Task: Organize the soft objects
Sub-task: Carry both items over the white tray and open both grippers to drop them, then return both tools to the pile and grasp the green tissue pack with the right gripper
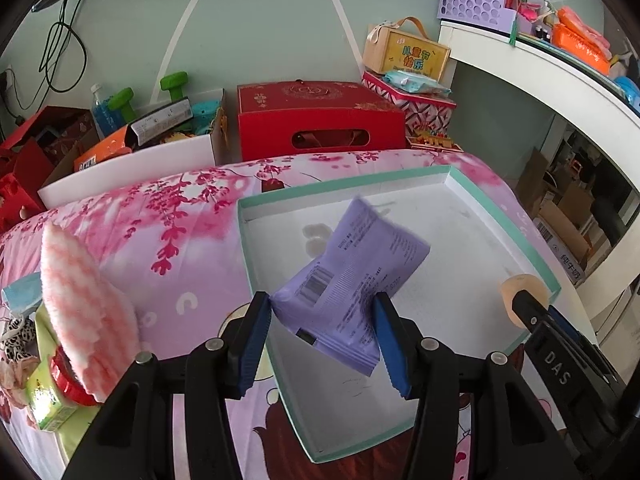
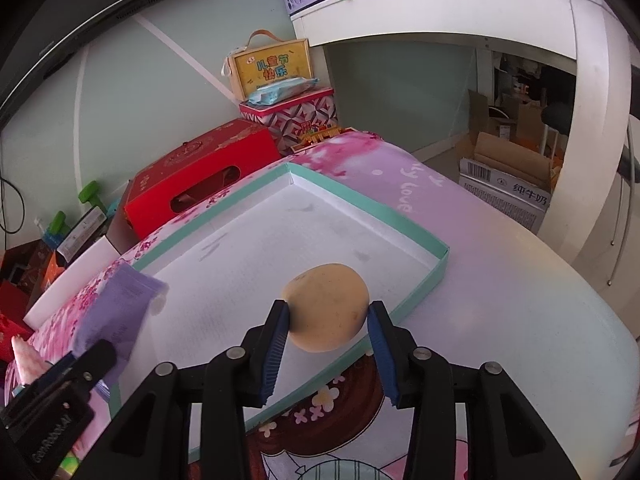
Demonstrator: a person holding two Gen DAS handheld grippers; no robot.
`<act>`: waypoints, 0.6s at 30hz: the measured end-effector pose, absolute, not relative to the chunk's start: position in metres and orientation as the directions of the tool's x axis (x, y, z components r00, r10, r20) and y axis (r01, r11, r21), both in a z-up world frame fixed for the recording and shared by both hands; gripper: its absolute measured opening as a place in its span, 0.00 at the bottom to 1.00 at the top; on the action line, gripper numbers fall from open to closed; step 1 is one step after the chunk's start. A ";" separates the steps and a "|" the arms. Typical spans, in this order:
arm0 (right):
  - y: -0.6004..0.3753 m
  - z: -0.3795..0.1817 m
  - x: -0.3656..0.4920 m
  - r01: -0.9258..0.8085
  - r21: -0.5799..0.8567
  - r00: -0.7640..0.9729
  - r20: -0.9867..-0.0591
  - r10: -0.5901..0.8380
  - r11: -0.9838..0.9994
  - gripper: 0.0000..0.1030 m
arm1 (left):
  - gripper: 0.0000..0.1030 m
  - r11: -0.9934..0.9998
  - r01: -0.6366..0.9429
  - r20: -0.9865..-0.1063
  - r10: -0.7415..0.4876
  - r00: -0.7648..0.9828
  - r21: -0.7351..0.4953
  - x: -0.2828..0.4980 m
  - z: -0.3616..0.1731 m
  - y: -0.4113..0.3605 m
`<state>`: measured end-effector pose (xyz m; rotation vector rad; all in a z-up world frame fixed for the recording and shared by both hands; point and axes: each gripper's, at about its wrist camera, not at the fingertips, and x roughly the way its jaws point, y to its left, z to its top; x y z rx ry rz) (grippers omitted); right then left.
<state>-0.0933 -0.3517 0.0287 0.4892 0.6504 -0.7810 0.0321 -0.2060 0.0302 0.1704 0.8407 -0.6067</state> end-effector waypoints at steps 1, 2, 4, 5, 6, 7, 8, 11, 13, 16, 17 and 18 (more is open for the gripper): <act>-0.352 0.030 -0.093 0.766 0.165 0.540 -0.690 -0.482 0.622 0.48 | 0.59 0.820 0.564 -0.747 -0.435 0.503 -0.098 0.033 0.030 -0.206; -0.351 0.031 -0.093 0.763 0.165 0.543 -0.688 -0.482 0.624 0.51 | 0.61 0.820 0.562 -0.750 -0.436 0.497 -0.104 0.033 0.029 -0.205; -0.351 0.033 -0.094 0.763 0.163 0.545 -0.684 -0.486 0.626 0.66 | 0.70 0.825 0.554 -0.756 -0.433 0.491 -0.112 0.034 0.029 -0.203; -0.351 0.034 -0.095 0.762 0.163 0.546 -0.683 -0.486 0.627 0.67 | 0.71 0.827 0.551 -0.757 -0.430 0.492 -0.112 0.034 0.030 -0.202; -0.351 0.035 -0.095 0.762 0.162 0.546 -0.682 -0.486 0.628 0.67 | 0.71 0.829 0.547 -0.756 -0.428 0.494 -0.112 0.034 0.030 -0.200; -0.351 0.035 -0.095 0.763 0.159 0.543 -0.683 -0.489 0.626 0.69 | 0.73 0.833 0.543 -0.755 -0.426 0.498 -0.111 0.033 0.031 -0.198; -0.351 0.036 -0.095 0.765 0.155 0.539 -0.684 -0.491 0.625 0.70 | 0.75 0.835 0.539 -0.756 -0.422 0.501 -0.110 0.033 0.032 -0.196; -0.351 0.035 -0.094 0.765 0.133 0.527 -0.692 -0.493 0.630 0.81 | 0.83 0.849 0.515 -0.755 -0.414 0.508 -0.119 0.034 0.033 -0.188; -0.350 0.035 -0.094 0.763 0.117 0.520 -0.696 -0.496 0.636 0.86 | 0.86 0.864 0.487 -0.756 -0.403 0.515 -0.128 0.037 0.034 -0.179; -0.350 0.034 -0.094 0.762 0.104 0.514 -0.697 -0.500 0.639 1.00 | 0.92 0.885 0.447 -0.757 -0.381 0.531 -0.132 0.041 0.033 -0.169; -0.351 0.034 -0.095 0.764 0.103 0.514 -0.694 -0.504 0.638 1.00 | 0.93 0.894 0.428 -0.757 -0.367 0.540 -0.128 0.043 0.033 -0.165; -0.351 0.035 -0.096 0.766 0.102 0.511 -0.696 -0.504 0.635 1.00 | 0.94 0.901 0.415 -0.759 -0.356 0.546 -0.124 0.044 0.032 -0.162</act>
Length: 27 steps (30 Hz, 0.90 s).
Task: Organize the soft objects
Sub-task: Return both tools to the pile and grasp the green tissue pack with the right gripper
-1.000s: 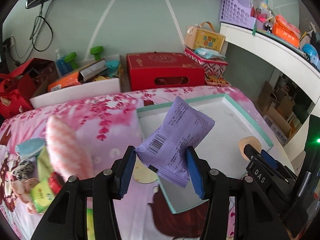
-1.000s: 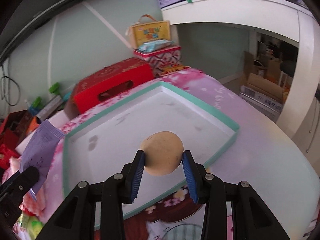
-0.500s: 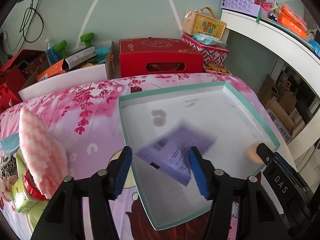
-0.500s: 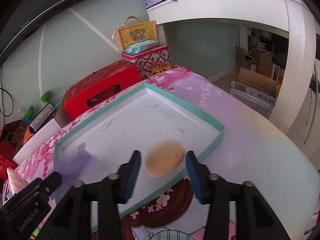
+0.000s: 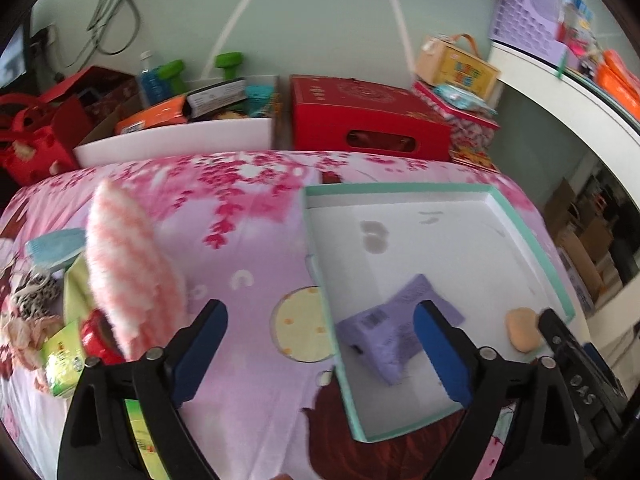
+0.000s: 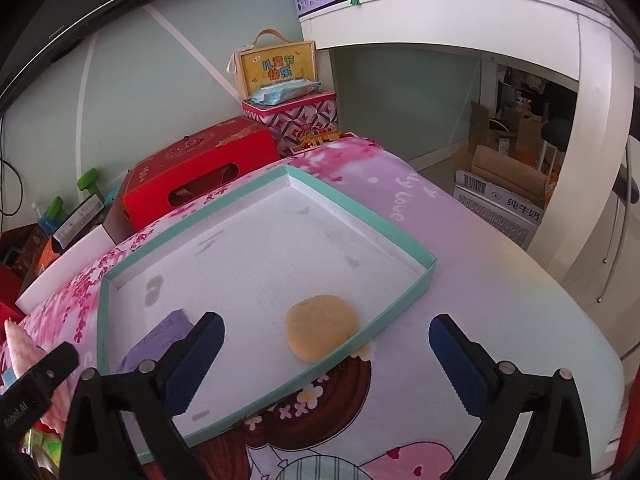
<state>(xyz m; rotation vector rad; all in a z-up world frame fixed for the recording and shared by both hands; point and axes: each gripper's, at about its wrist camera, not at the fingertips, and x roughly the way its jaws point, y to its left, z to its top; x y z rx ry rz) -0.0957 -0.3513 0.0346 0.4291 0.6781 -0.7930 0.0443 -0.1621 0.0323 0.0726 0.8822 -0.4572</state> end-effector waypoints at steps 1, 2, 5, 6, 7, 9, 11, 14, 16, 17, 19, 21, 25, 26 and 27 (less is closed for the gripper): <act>-0.351 0.034 -0.096 0.767 0.103 0.509 -0.697 -0.504 0.633 1.00 | 0.95 0.908 0.401 -0.760 -0.343 0.551 -0.119 0.046 0.031 -0.159; -0.352 0.034 -0.097 0.768 0.105 0.509 -0.698 -0.503 0.632 1.00 | 0.95 0.915 0.387 -0.762 -0.329 0.557 -0.113 0.047 0.030 -0.155; -0.353 0.034 -0.099 0.770 0.106 0.506 -0.700 -0.503 0.629 1.00 | 0.95 0.930 0.352 -0.768 -0.304 0.564 -0.109 0.049 0.029 -0.146; -0.354 0.035 -0.100 0.770 0.104 0.506 -0.701 -0.503 0.629 1.00 | 0.95 0.932 0.344 -0.771 -0.301 0.562 -0.113 0.050 0.028 -0.143; -0.354 0.035 -0.100 0.769 0.103 0.506 -0.702 -0.502 0.631 1.00 | 0.95 0.936 0.332 -0.775 -0.296 0.558 -0.118 0.052 0.028 -0.140; -0.354 0.035 -0.100 0.768 0.099 0.503 -0.705 -0.500 0.633 1.00 | 0.95 0.940 0.316 -0.779 -0.291 0.555 -0.126 0.053 0.028 -0.136; -0.353 0.034 -0.099 0.767 0.092 0.499 -0.708 -0.500 0.634 1.00 | 0.95 0.946 0.296 -0.784 -0.282 0.553 -0.132 0.054 0.028 -0.131; -0.351 0.034 -0.097 0.763 0.084 0.496 -0.712 -0.498 0.640 1.00 | 0.95 0.956 0.264 -0.787 -0.260 0.559 -0.129 0.054 0.031 -0.120; -0.348 0.034 -0.095 0.757 0.082 0.500 -0.712 -0.494 0.648 1.00 | 0.95 0.965 0.233 -0.789 -0.233 0.568 -0.117 0.053 0.033 -0.110; -0.346 0.035 -0.094 0.752 0.081 0.504 -0.711 -0.491 0.654 1.00 | 0.95 0.969 0.219 -0.790 -0.219 0.572 -0.111 0.053 0.034 -0.105; -0.339 0.037 -0.089 0.737 0.079 0.515 -0.709 -0.482 0.671 1.00 | 0.95 0.978 0.185 -0.788 -0.191 0.585 -0.099 0.052 0.038 -0.091; -0.331 0.039 -0.085 0.724 0.076 0.523 -0.708 -0.474 0.685 1.00 | 0.95 0.984 0.156 -0.787 -0.163 0.595 -0.086 0.053 0.041 -0.078; -0.307 0.044 -0.068 0.659 0.111 0.576 -0.710 -0.405 0.744 1.00 | 0.95 0.998 0.065 -0.776 -0.053 0.629 -0.015 0.053 0.048 -0.044; -0.302 0.045 -0.064 0.645 0.118 0.585 -0.711 -0.389 0.755 1.00 | 0.95 0.999 0.044 -0.771 -0.029 0.636 -0.001 0.053 0.049 -0.036; -0.296 0.046 -0.061 0.631 0.126 0.594 -0.713 -0.373 0.765 1.00 | 0.95 1.000 0.023 -0.766 -0.007 0.642 0.010 0.054 0.050 -0.026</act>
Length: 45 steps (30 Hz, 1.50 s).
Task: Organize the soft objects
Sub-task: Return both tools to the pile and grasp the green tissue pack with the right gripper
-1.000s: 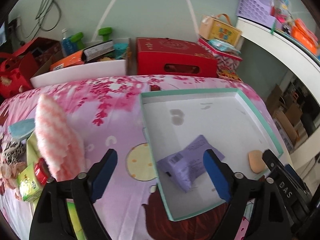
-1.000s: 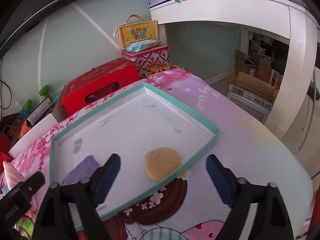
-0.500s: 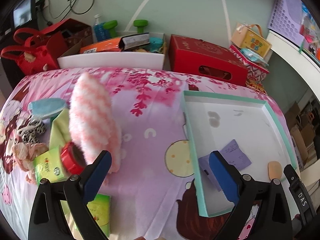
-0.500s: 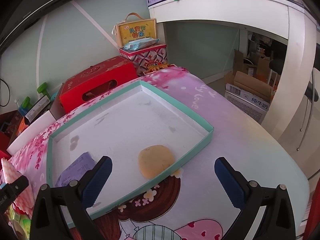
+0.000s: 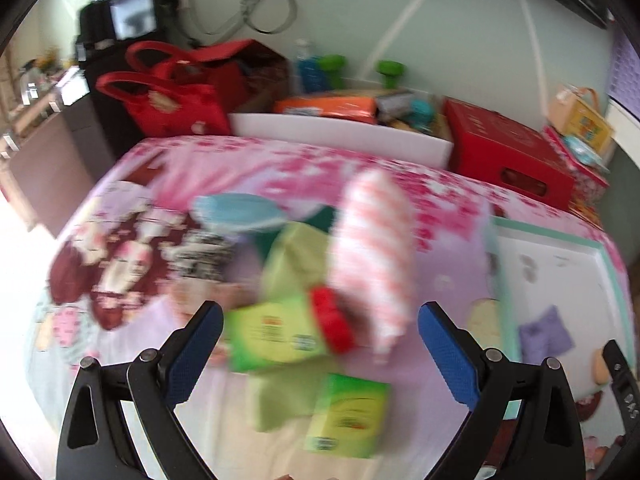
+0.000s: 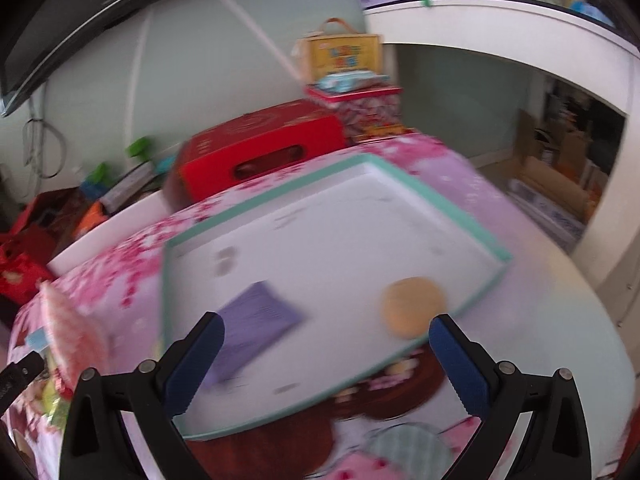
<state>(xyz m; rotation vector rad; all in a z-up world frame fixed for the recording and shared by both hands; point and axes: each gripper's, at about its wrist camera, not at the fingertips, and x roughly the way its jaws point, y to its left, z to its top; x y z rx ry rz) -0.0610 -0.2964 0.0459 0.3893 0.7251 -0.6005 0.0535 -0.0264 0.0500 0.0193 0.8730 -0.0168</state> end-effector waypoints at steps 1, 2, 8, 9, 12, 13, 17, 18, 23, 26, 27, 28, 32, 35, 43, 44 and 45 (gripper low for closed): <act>-0.289 0.046 -0.056 0.613 0.133 0.601 -0.718 -0.350 0.779 1.00 | 0.95 1.000 0.004 -0.764 0.009 0.645 0.015 0.054 0.051 -0.018; -0.283 0.046 -0.053 0.598 0.134 0.604 -0.724 -0.334 0.790 1.00 | 0.95 1.000 -0.011 -0.764 0.020 0.645 0.016 0.056 0.051 -0.011; -0.249 0.041 -0.034 0.511 0.089 0.583 -0.767 -0.268 0.855 1.00 | 0.95 0.992 -0.128 -0.760 0.098 0.642 0.020 0.060 0.053 0.036; -0.245 0.040 -0.032 0.499 0.091 0.581 -0.773 -0.254 0.862 1.00 | 0.95 0.990 -0.140 -0.761 0.106 0.640 0.020 0.061 0.052 0.043; -0.228 0.037 -0.025 0.452 0.098 0.575 -0.792 -0.206 0.887 1.00 | 0.95 0.988 -0.152 -0.769 0.108 0.629 0.014 0.060 0.049 0.060; -0.224 0.036 -0.023 0.439 0.093 0.571 -0.797 -0.198 0.894 1.00 | 0.95 0.988 -0.153 -0.772 0.109 0.626 0.015 0.061 0.048 0.063; -0.198 0.031 -0.014 0.374 0.056 0.553 -0.815 -0.174 0.926 1.00 | 0.95 0.986 -0.164 -0.782 0.123 0.611 0.027 0.063 0.045 0.080; -0.192 0.030 -0.012 0.355 0.058 0.553 -0.818 -0.160 0.933 1.00 | 0.95 0.985 -0.168 -0.782 0.124 0.611 0.024 0.063 0.045 0.084; -0.172 0.029 -0.008 0.306 0.103 0.567 -0.819 -0.094 0.947 1.00 | 0.95 0.982 -0.187 -0.782 0.110 0.614 -0.009 0.064 0.048 0.107; -0.161 0.029 -0.005 0.278 0.118 0.570 -0.819 -0.065 0.953 1.00 | 0.95 0.981 -0.190 -0.787 0.097 0.609 -0.026 0.065 0.046 0.116; -0.157 0.029 -0.004 0.269 0.121 0.569 -0.820 -0.056 0.955 1.00 | 0.95 0.981 -0.191 -0.790 0.093 0.606 -0.031 0.066 0.045 0.119; -0.152 0.027 -0.002 0.255 0.124 0.566 -0.823 -0.044 0.959 1.00 | 0.95 0.981 -0.193 -0.793 0.090 0.603 -0.035 0.066 0.044 0.121; -0.131 0.022 0.004 0.203 0.124 0.548 -0.836 -0.008 0.971 1.00 | 0.95 0.979 -0.194 -0.804 0.072 0.591 -0.055 0.069 0.039 0.130; -0.114 0.017 0.009 0.153 0.136 0.539 -0.842 0.032 0.979 1.00 | 0.95 0.979 -0.188 -0.817 0.048 0.574 -0.074 0.072 0.033 0.134; -0.091 0.000 0.017 0.112 0.140 0.496 -0.866 0.066 0.984 1.00 | 0.95 0.982 -0.148 -0.842 -0.020 0.539 -0.117 0.078 0.018 0.131; -0.090 -0.001 0.018 0.111 0.140 0.493 -0.867 0.068 0.984 1.00 | 0.95 0.983 -0.136 -0.847 -0.033 0.530 -0.124 0.079 0.016 0.129; -0.089 -0.003 0.018 0.110 0.139 0.489 -0.870 0.068 0.984 1.00 | 0.95 0.984 -0.124 -0.851 -0.044 0.524 -0.128 0.080 0.014 0.126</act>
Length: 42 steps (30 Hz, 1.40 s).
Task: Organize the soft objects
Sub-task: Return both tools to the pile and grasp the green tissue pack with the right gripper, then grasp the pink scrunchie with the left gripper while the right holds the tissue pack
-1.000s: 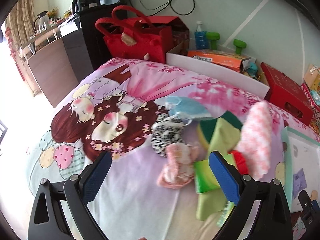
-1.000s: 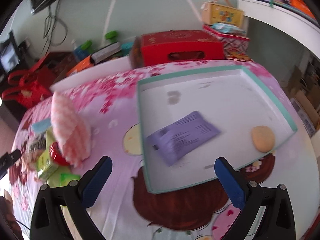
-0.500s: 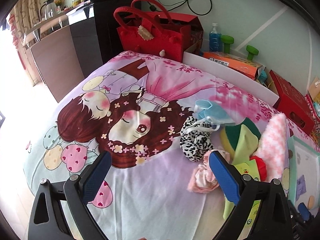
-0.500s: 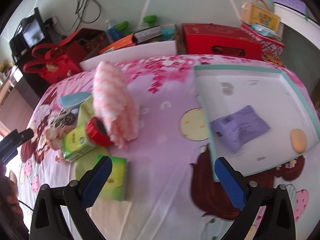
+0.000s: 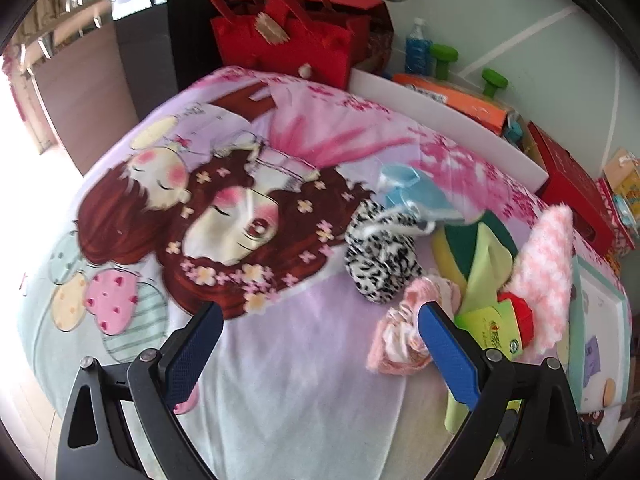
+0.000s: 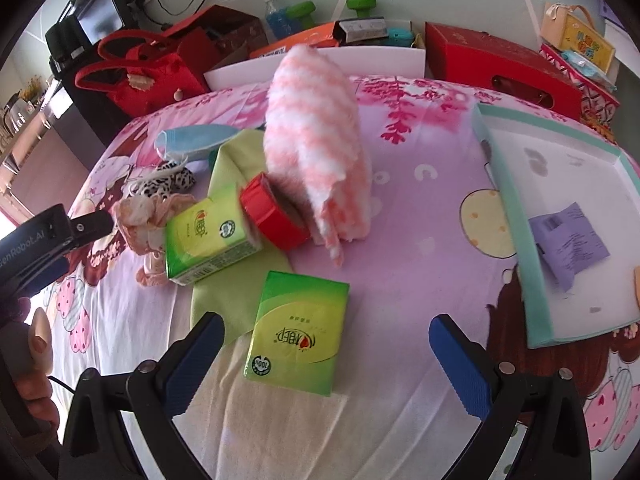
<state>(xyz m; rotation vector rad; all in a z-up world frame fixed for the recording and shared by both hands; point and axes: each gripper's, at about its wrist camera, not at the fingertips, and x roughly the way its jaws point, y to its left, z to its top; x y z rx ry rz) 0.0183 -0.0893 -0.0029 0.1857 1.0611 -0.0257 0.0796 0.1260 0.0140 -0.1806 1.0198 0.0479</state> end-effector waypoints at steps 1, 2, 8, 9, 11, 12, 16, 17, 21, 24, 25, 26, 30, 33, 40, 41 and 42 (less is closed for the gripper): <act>-0.089 -0.005 0.019 0.112 0.139 0.485 -0.872 0.068 0.984 1.00 | 0.95 0.985 -0.113 -0.851 -0.054 0.522 -0.132 0.080 0.013 0.123; -0.088 -0.007 0.019 0.114 0.138 0.477 -0.876 0.067 0.984 1.00 | 0.95 0.985 -0.104 -0.851 -0.064 0.522 -0.138 0.080 0.013 0.121; -0.094 -0.013 0.022 0.146 0.101 0.457 -0.889 0.023 0.984 1.00 | 0.95 0.982 -0.083 -0.861 -0.107 0.497 -0.170 0.085 0.005 0.110; -0.095 -0.014 0.021 0.153 0.100 0.455 -0.890 0.020 0.983 1.00 | 0.95 0.981 -0.086 -0.865 -0.111 0.490 -0.175 0.086 0.003 0.109; -0.100 -0.016 0.021 0.169 0.101 0.451 -0.892 0.014 0.980 1.00 | 0.95 0.976 -0.096 -0.869 -0.126 0.478 -0.194 0.089 -0.002 0.108; -0.101 -0.016 0.021 0.174 0.096 0.451 -0.892 0.007 0.980 1.00 | 0.95 0.973 -0.102 -0.870 -0.136 0.475 -0.208 0.091 -0.005 0.108; -0.102 -0.015 0.020 0.180 0.080 0.456 -0.890 -0.011 0.980 1.00 | 0.95 0.972 -0.098 -0.873 -0.146 0.466 -0.215 0.094 -0.012 0.102; -0.101 -0.015 0.021 0.179 0.082 0.458 -0.889 -0.010 0.980 0.98 | 0.94 0.974 -0.094 -0.874 -0.140 0.465 -0.206 0.095 -0.013 0.099; -0.099 -0.014 0.021 0.168 0.097 0.471 -0.882 0.007 0.981 0.86 | 0.67 0.970 -0.078 -0.870 -0.168 0.464 -0.229 0.096 -0.015 0.095; -0.098 -0.013 0.021 0.167 0.102 0.476 -0.880 0.010 0.981 0.81 | 0.53 0.968 -0.063 -0.872 -0.191 0.451 -0.244 0.097 -0.019 0.093; -0.099 -0.013 0.021 0.166 0.106 0.478 -0.878 0.014 0.980 0.77 | 0.46 0.968 -0.059 -0.874 -0.194 0.447 -0.245 0.098 -0.020 0.092; -0.099 -0.013 0.021 0.166 0.110 0.479 -0.877 0.017 0.980 0.75 | 0.42 0.967 -0.057 -0.873 -0.200 0.444 -0.250 0.098 -0.021 0.092; -0.098 -0.013 0.021 0.161 0.131 0.485 -0.874 0.037 0.978 0.60 | 0.30 0.961 -0.047 -0.871 -0.227 0.437 -0.274 0.100 -0.024 0.090; -0.098 -0.012 0.021 0.157 0.135 0.488 -0.872 0.042 0.978 0.55 | 0.25 0.963 -0.046 -0.874 -0.219 0.434 -0.265 0.100 -0.026 0.089; -0.102 -0.012 0.020 0.172 0.138 0.491 -0.870 0.037 0.975 0.54 | 0.14 0.960 -0.066 -0.872 -0.218 0.438 -0.273 0.099 -0.026 0.092; -0.102 -0.012 0.020 0.176 0.136 0.491 -0.870 0.033 0.975 0.54 | 0.14 0.960 -0.065 -0.872 -0.217 0.439 -0.272 0.099 -0.025 0.092; -0.103 -0.012 0.020 0.178 0.134 0.492 -0.870 0.030 0.975 0.54 | 0.13 0.961 -0.064 -0.871 -0.216 0.440 -0.271 0.098 -0.024 0.092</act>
